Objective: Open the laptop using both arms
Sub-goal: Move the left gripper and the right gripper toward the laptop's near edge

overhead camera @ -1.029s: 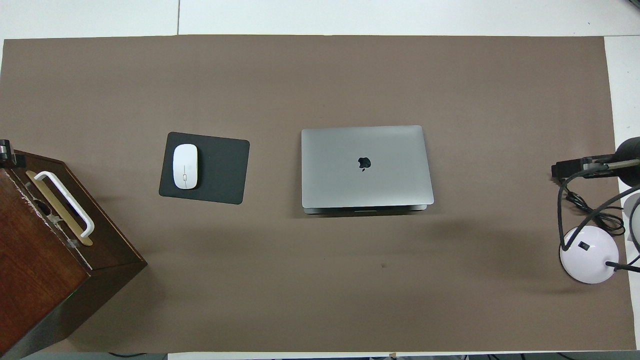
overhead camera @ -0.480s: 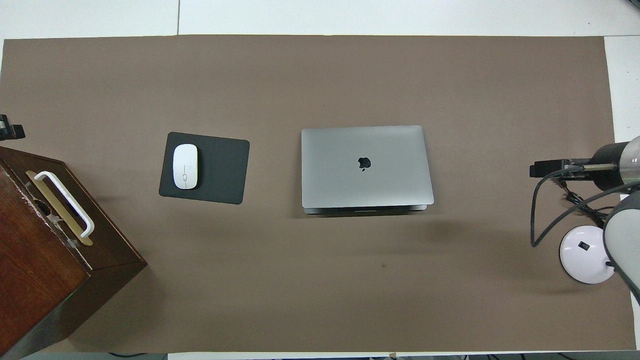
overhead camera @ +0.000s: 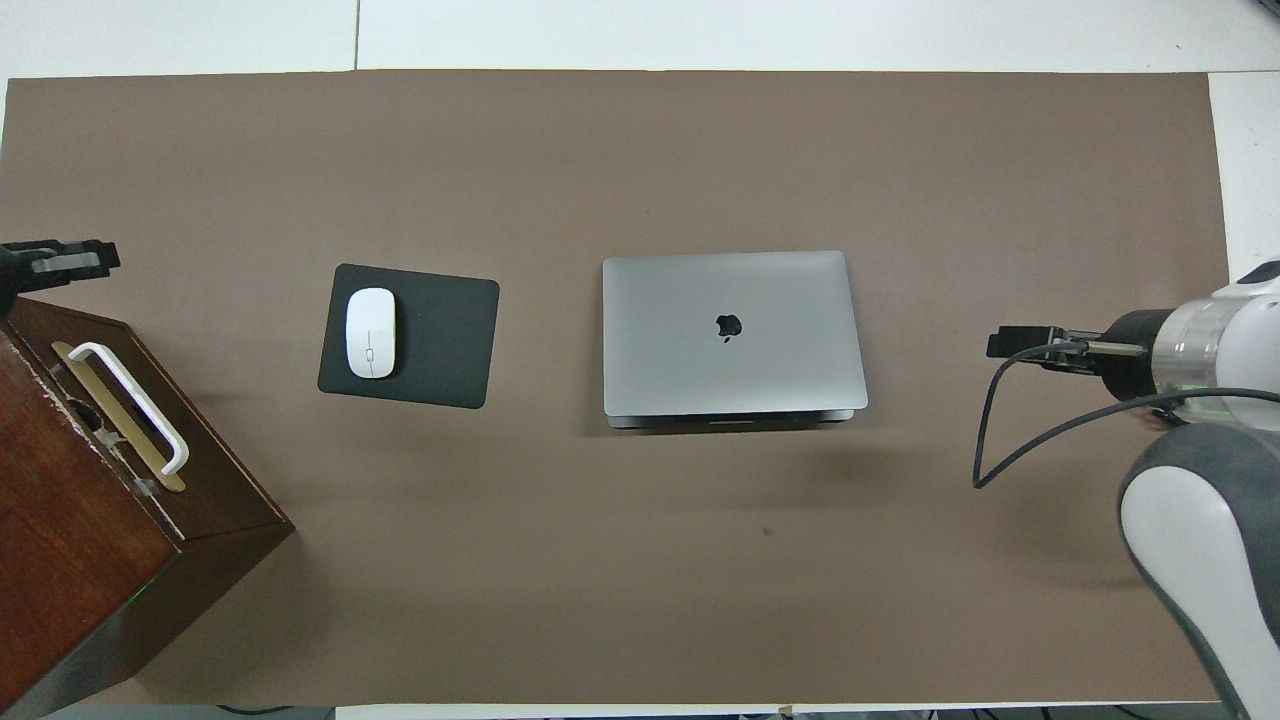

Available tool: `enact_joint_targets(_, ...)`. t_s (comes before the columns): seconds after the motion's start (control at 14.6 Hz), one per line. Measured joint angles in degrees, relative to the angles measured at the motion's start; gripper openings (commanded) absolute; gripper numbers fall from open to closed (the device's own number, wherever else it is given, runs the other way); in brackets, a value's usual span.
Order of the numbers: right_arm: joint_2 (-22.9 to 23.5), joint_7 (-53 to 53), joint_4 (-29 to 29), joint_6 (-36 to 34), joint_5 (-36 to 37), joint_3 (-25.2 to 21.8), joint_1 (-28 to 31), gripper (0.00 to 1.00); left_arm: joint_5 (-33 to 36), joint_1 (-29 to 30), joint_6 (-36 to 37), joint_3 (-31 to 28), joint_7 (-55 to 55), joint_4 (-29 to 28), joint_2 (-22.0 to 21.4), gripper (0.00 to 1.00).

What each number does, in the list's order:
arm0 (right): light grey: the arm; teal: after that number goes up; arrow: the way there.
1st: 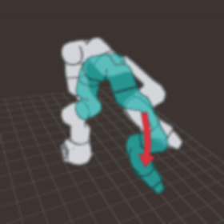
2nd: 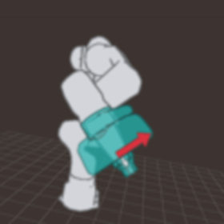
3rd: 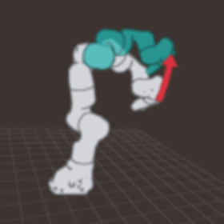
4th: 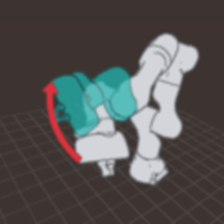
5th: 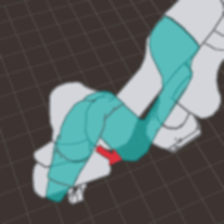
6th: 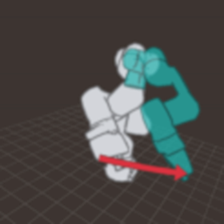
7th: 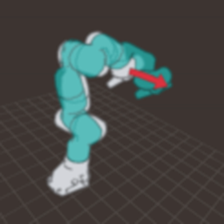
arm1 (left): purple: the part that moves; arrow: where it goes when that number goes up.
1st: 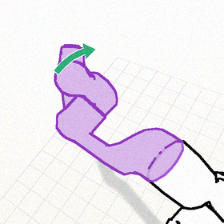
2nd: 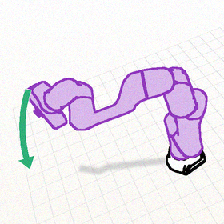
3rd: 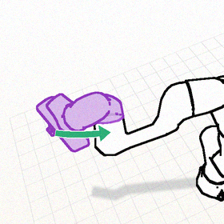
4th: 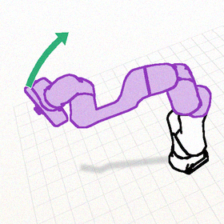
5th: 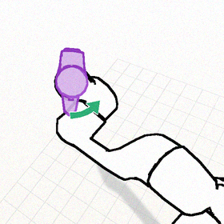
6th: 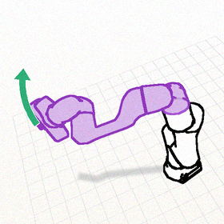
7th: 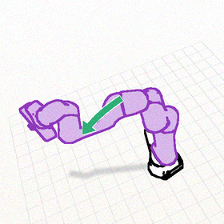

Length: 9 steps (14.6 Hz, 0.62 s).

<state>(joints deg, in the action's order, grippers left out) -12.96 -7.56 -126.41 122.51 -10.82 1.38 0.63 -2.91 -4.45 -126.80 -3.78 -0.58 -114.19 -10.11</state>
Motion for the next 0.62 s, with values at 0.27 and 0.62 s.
enact_joint_targets(0.27, -1.5, -6.6, -2.2, 2.7, -3.1, 0.1, -3.3, 1.0, 0.0, -3.3, -8.7, 0.1, -0.6, -9.8, -3.6, 0.0)
enact_joint_targets(0.62, -3.9, -15.9, -6.9, 8.9, -3.7, 0.2, -9.0, 1.0, 0.0, -7.5, -17.7, 0.1, -2.4, -21.4, -8.6, 0.0)
